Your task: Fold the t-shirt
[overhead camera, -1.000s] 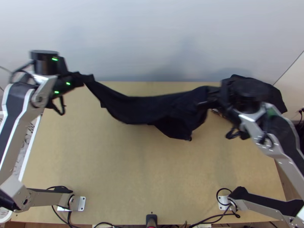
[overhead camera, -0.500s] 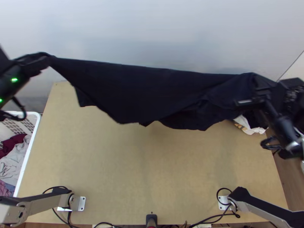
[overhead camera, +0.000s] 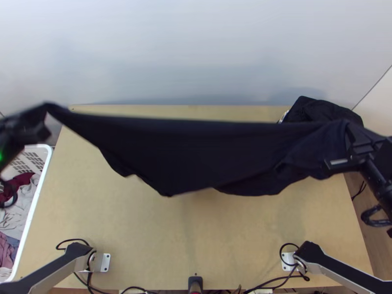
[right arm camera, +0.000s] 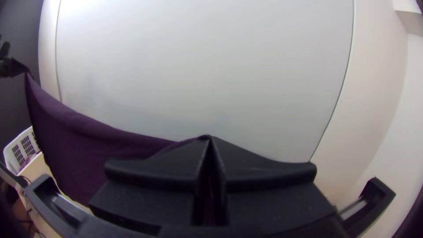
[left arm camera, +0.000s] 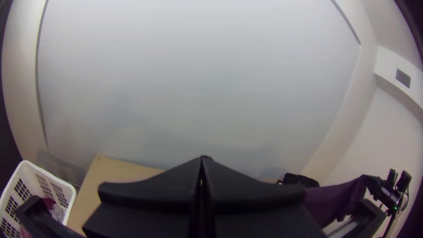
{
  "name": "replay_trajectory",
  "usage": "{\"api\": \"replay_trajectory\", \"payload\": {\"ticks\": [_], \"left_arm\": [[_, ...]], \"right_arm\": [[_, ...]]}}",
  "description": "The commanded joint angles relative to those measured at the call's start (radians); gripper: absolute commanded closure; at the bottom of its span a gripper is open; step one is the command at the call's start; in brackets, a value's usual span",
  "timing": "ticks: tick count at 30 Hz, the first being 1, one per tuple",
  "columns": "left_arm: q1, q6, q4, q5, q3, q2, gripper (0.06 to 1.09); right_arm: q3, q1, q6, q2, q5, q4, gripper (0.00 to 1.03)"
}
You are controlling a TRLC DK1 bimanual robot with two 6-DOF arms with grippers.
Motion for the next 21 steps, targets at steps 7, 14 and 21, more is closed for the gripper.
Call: {"api": "replay_trajectory", "payload": {"ticks": [7, 14, 21], "left_arm": [[-0.083, -0.002, -0.100, 0.187, -0.344, -0.169, 1.04], [-0.026, 0.024, 0.163, 0.174, -0.573, -0.071, 1.04], [0.023, 0.021, 0.434, 0.108, -0.629, 0.182, 1.04]], "right_arm": [[-0.160, 0.097, 0.139, -0.072, -0.080, -0.162, 1.00], [-0.324, 0.081, 0.126, -0.062, -0.152, -0.053, 1.00], [-0.508, -0.161, 0.086, -0.058, -0.353, 0.166, 1.00]]}}
